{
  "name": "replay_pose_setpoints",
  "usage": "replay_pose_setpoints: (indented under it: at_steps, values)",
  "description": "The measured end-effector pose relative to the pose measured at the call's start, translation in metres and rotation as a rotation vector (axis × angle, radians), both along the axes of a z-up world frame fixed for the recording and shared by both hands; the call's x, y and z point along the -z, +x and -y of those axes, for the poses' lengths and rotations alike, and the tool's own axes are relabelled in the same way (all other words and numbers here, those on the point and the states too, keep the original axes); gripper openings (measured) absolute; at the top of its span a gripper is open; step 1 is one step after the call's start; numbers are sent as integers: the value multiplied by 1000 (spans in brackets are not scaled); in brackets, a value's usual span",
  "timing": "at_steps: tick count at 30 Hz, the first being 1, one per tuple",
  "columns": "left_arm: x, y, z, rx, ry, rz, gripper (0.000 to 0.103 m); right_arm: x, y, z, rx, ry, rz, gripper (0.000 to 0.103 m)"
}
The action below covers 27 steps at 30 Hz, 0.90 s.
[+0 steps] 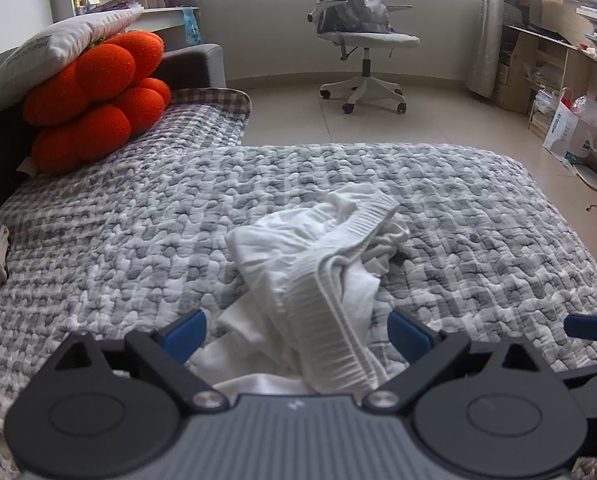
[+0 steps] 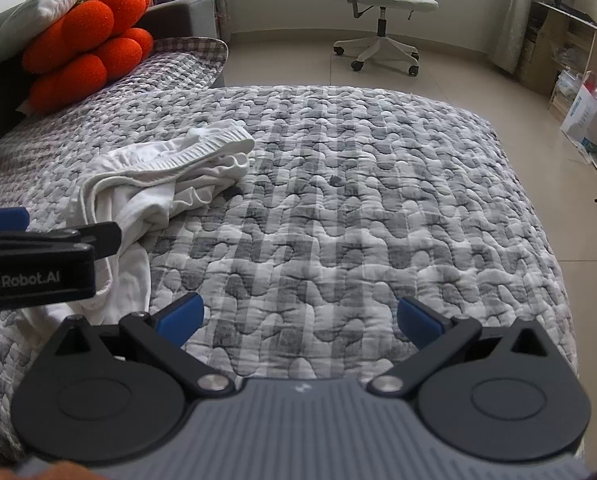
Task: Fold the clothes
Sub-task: 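Move the left tool toward the crumpled white garment's ribbed waistband, then close the left tool on the white waistband and lift it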
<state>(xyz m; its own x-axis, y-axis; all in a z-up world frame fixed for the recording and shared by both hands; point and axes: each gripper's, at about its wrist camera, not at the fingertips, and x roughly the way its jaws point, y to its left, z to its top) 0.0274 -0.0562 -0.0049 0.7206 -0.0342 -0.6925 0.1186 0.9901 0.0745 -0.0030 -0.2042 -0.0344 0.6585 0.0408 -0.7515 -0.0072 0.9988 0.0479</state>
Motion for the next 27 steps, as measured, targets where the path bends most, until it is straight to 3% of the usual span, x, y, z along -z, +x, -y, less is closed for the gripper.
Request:
replay_pose_setpoints:
  at_steps: [20, 27]
  values:
    - [2, 6, -4, -14, -27, -9, 86, 2, 1, -6, -14, -6, -5, 103]
    - [1, 7, -5, -7, -48, -11, 74, 1, 1, -8, -13, -4, 0, 103]
